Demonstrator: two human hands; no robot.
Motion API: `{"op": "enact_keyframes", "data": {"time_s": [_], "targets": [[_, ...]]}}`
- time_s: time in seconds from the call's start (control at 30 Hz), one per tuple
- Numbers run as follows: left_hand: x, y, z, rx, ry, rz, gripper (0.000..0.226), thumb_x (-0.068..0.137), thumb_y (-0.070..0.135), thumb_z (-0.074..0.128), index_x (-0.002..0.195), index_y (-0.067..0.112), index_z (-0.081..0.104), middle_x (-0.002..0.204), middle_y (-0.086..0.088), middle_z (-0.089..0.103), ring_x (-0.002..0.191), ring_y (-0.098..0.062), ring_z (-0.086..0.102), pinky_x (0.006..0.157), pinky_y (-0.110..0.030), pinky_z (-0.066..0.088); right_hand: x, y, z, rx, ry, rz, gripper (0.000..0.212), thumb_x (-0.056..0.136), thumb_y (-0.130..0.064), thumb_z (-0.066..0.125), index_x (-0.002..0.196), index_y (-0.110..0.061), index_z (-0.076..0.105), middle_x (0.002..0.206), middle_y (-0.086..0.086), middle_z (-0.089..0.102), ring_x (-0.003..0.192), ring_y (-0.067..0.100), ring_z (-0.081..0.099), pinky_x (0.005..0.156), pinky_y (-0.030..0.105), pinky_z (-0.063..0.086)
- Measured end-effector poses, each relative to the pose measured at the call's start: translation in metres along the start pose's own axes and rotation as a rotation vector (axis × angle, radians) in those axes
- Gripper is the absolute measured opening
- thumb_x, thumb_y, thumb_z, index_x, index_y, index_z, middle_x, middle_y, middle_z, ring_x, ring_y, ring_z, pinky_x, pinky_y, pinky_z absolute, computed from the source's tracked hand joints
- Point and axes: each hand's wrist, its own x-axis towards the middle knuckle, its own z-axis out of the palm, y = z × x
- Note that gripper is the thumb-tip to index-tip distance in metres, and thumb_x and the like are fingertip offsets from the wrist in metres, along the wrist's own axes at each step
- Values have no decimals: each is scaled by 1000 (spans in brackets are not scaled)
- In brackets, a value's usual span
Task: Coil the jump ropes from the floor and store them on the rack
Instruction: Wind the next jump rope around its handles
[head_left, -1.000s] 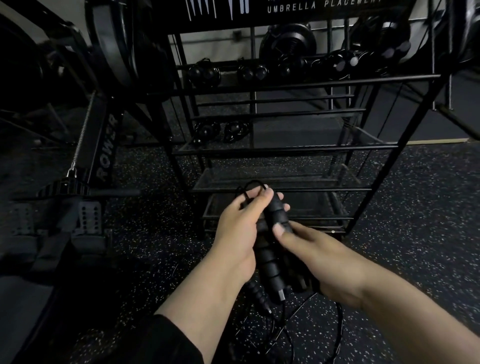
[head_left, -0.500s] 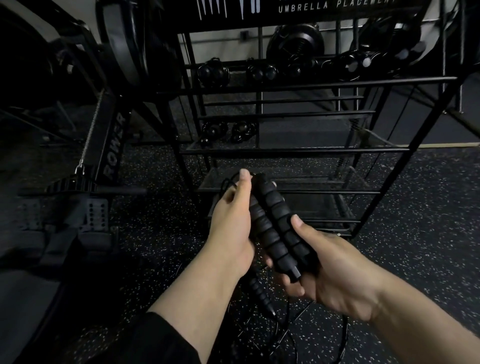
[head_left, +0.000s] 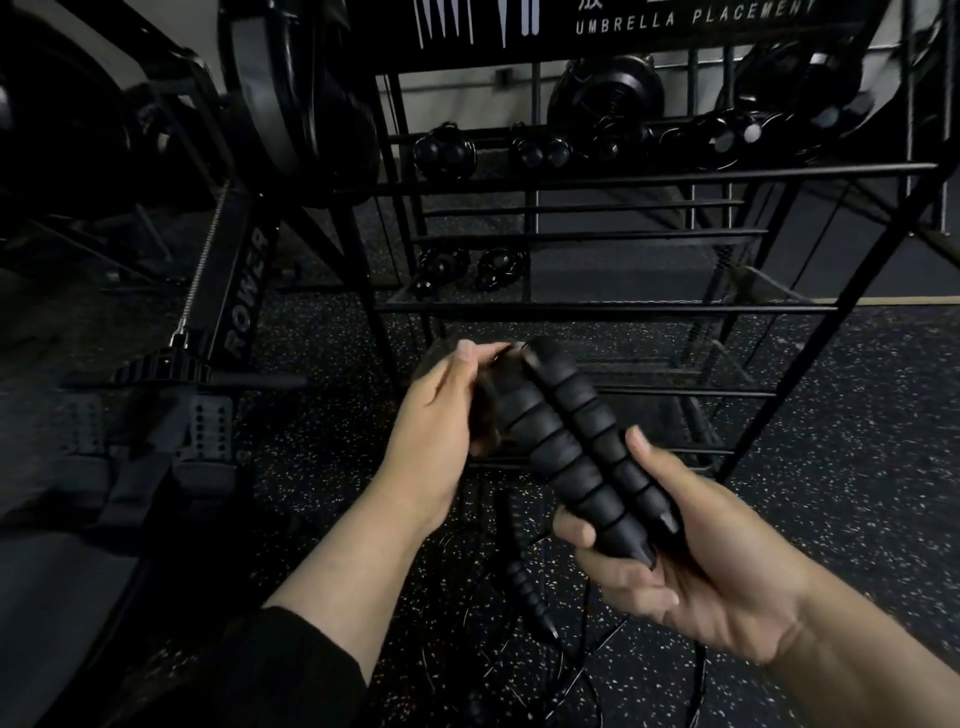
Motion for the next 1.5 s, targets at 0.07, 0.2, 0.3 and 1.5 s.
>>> {"op": "enact_keyframes", "data": {"time_s": [0.07, 0.2, 0.3, 1.5], "targets": [[-8, 1, 13, -53, -20, -63, 34, 110, 28, 38, 97, 20, 68, 77, 12, 73, 71, 1, 66, 62, -16, 51, 1, -2, -2, 129, -127, -61, 60, 108, -55, 36, 148, -11, 47, 101, 14, 53, 67, 13, 39, 52, 21, 37], [-13, -11, 32, 238, -117, 6, 24, 109, 19, 44, 115, 18, 67, 107, 3, 76, 105, -7, 68, 95, -26, 51, 1, -5, -1, 116, -50, -156, 61, 109, -55, 33, 150, -11, 46, 99, 13, 53, 66, 13, 47, 51, 21, 35], [-12, -12, 36, 588, -213, 74, 23, 105, 8, 41, 114, 14, 61, 106, -4, 71, 105, -19, 64, 90, -35, 48, -3, -7, 2, -128, 287, -232, 56, 103, -53, 42, 134, -12, 63, 90, 14, 55, 59, 14, 44, 46, 22, 33], [-3, 18, -3, 193, -739, -80, 44, 62, 67, 84, 63, 28, 63, 62, 6, 56, 55, -6, 46, 51, -19, 35, -20, -25, 5, -1064, 160, -20, 52, 80, -61, 77, 110, -18, 77, 85, 25, 65, 77, 28, 54, 72, 41, 43]]}}
